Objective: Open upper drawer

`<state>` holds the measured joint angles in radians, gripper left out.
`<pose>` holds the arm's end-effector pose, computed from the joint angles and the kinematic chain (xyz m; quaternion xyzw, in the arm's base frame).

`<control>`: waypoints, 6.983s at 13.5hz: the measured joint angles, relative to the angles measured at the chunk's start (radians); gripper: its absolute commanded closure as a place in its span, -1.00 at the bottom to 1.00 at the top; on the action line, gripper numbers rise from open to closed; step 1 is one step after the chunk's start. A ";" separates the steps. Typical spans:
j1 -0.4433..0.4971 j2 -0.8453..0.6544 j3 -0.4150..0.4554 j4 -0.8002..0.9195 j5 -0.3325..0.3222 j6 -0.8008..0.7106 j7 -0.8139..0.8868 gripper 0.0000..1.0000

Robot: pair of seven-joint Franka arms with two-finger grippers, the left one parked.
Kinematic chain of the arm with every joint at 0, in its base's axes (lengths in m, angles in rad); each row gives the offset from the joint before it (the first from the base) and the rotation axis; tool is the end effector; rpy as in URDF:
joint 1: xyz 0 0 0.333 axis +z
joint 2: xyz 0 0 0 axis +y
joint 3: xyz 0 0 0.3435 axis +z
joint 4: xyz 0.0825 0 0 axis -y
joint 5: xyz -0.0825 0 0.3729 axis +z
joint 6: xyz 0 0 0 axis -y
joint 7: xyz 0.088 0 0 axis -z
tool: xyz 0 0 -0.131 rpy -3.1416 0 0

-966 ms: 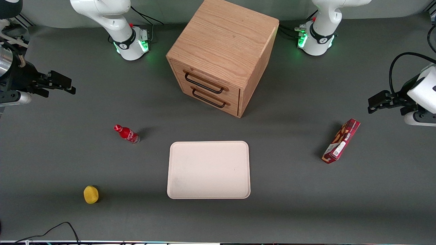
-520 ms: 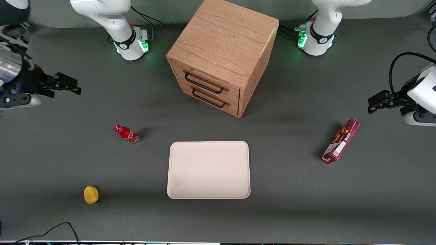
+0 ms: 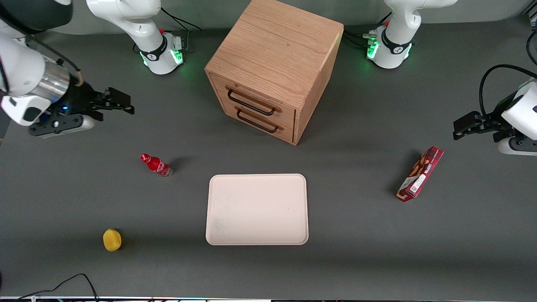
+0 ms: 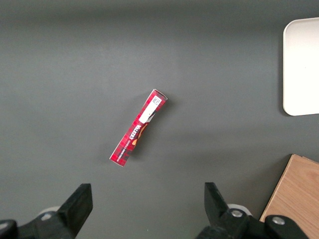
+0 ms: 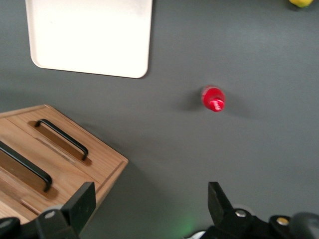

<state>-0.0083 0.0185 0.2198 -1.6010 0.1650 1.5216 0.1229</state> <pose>0.5236 0.1340 0.6023 -0.9943 -0.0442 0.0619 0.0752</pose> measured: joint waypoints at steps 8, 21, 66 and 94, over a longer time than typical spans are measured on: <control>0.003 0.082 0.185 0.034 0.003 0.097 0.168 -1.00; 0.174 0.362 0.258 0.192 0.003 0.108 -0.029 -1.00; 0.285 0.412 0.263 -0.050 -0.089 0.368 -0.434 -1.00; 0.214 0.511 0.216 0.109 -0.236 0.422 -0.563 -1.00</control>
<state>0.2060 0.5291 0.4357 -1.4916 -0.0713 1.9437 -0.4400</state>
